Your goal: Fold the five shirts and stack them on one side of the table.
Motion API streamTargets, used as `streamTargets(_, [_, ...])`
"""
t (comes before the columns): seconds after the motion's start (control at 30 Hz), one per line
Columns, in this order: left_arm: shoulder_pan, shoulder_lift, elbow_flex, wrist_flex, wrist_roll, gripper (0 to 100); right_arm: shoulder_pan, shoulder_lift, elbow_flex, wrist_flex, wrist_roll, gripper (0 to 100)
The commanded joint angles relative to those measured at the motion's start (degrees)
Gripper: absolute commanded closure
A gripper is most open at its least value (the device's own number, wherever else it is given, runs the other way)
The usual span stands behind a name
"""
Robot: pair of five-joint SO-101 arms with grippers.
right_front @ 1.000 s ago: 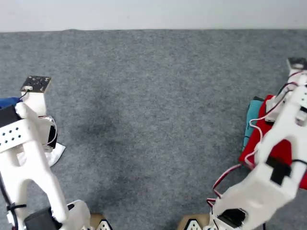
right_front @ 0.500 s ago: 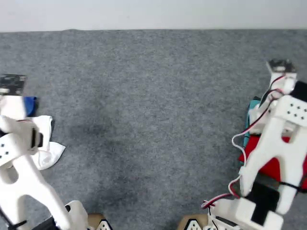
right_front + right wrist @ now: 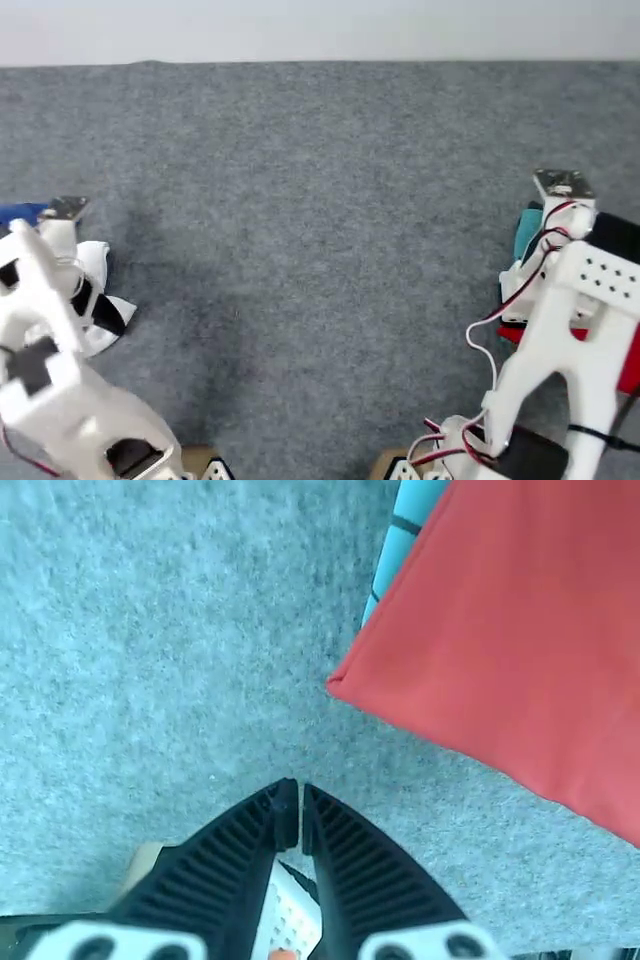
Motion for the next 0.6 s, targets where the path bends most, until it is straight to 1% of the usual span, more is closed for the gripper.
streamTargets(0.0, [0.35, 9.67, -7.08, 0.62, -0.53, 85, -0.48, -3.91, -0.35, 2.33, -0.53, 99.0])
streamTargets(0.07, [1.41, 14.51, -11.12, 4.22, -0.7, 93, -0.48, -4.88, -0.35, 2.33, -0.53, 99.0])
streamTargets(0.1, [2.11, 16.53, -13.14, 6.42, -0.79, 99, -0.48, -5.41, -0.35, 2.33, -0.53, 99.0])
streamTargets(0.13, [2.9, 17.85, -14.9, 8.26, -0.79, 100, -0.48, -5.67, -0.35, 2.33, -0.53, 99.0])
streamTargets(0.2, [4.13, 18.81, -18.59, 12.48, -0.62, 100, -0.48, -6.2, -0.35, 2.33, -0.53, 99.0])
streamTargets(0.3, [6.15, 16.0, -25.01, 17.23, 0.44, 100, -0.48, -6.9, -0.35, 2.33, -0.53, 99.0])
streamTargets(0.37, [7.82, 11.96, -28.88, 18.29, 3.87, 100, -0.48, -7.25, -0.35, 2.33, -0.53, 99.0])
streamTargets(0.47, [10.81, 3.52, -34.42, 18.2, 10.99, 100, -0.48, -7.69, -0.35, 2.33, -0.53, 99.0])
streamTargets(0.57, [16.0, -3.78, -40.04, 18.2, 17.05, 100, -0.48, -7.87, -0.35, 2.33, -0.53, 99.0])
